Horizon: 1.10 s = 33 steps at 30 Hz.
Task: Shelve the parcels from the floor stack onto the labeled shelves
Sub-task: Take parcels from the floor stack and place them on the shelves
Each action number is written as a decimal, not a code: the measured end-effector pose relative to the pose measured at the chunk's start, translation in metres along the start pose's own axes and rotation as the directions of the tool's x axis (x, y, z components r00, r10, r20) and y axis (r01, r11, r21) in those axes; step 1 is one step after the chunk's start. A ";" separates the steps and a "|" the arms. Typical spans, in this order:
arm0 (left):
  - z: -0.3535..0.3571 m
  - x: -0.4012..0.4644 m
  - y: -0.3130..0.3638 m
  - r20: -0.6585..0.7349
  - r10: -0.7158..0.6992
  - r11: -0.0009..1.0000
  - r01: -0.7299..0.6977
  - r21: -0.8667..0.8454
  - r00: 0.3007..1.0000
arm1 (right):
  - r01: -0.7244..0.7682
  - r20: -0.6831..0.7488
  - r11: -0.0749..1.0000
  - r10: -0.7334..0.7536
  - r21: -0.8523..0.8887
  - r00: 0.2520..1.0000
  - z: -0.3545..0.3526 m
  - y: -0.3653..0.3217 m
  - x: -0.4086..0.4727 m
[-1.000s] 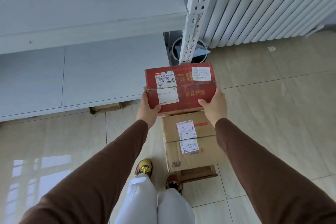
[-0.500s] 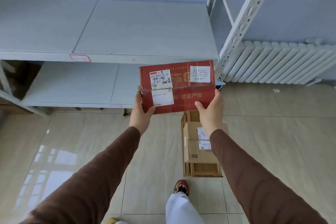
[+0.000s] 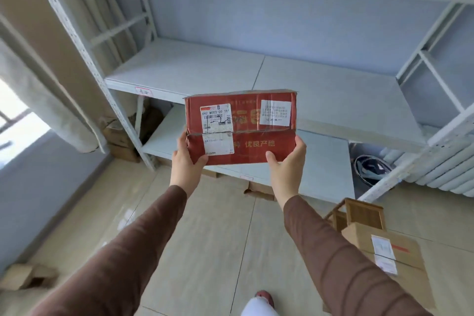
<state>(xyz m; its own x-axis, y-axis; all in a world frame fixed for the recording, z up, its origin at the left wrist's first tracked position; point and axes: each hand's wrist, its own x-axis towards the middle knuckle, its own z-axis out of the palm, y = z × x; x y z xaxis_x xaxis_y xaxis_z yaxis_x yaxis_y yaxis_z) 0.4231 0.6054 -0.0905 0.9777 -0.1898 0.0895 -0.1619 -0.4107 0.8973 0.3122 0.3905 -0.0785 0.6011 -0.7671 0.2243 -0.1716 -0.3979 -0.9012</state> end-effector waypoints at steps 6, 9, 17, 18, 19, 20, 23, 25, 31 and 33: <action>-0.075 0.094 -0.032 -0.083 0.010 0.999 -0.014 -0.042 0.997 | 0.079 0.033 0.995 -0.082 0.058 0.996 0.114 -0.043 0.037; -0.102 0.146 -0.041 -0.120 0.008 1.000 -0.011 -0.022 0.993 | 0.087 0.071 0.993 -0.093 0.079 0.993 0.169 -0.058 0.065; -0.158 0.265 -0.066 -0.179 -0.002 0.998 0.012 0.057 0.984 | 0.103 0.149 0.995 -0.101 -0.001 0.984 0.291 -0.093 0.113; -0.164 0.278 -0.071 -0.170 -0.005 0.997 0.018 0.071 0.985 | 0.091 0.151 0.996 -0.091 0.005 0.984 0.305 -0.094 0.117; -0.169 0.291 -0.078 -0.163 -0.009 0.996 0.023 0.088 0.987 | 0.085 0.153 0.996 -0.086 0.013 0.984 0.318 -0.096 0.120; -0.174 0.305 -0.086 -0.160 -0.014 0.994 0.031 0.103 0.987 | 0.087 0.152 0.996 -0.088 0.014 0.984 0.332 -0.097 0.122; -0.190 0.348 -0.111 -0.125 -0.047 0.991 0.062 0.121 0.991 | 0.067 0.137 0.998 -0.068 0.013 0.988 0.376 -0.096 0.126; -0.199 0.375 -0.126 -0.094 -0.066 0.989 0.078 0.125 0.993 | 0.052 0.121 0.999 -0.052 0.007 0.991 0.404 -0.095 0.127; -0.211 0.436 -0.160 -0.034 -0.086 0.984 0.090 0.154 0.996 | -0.024 0.085 0.996 0.031 -0.082 0.996 0.457 -0.093 0.132; -0.208 0.453 -0.164 -0.026 -0.081 0.984 0.084 0.159 0.996 | -0.048 0.087 0.994 0.057 -0.096 0.995 0.466 -0.092 0.137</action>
<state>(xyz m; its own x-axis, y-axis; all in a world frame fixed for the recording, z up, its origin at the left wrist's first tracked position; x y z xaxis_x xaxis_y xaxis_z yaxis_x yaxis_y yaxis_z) 0.9202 0.7723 -0.1072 0.9908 -0.1322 0.0279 -0.0981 -0.5620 0.8213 0.7744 0.5566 -0.1382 0.6559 -0.7418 0.1398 -0.2747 -0.4070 -0.8711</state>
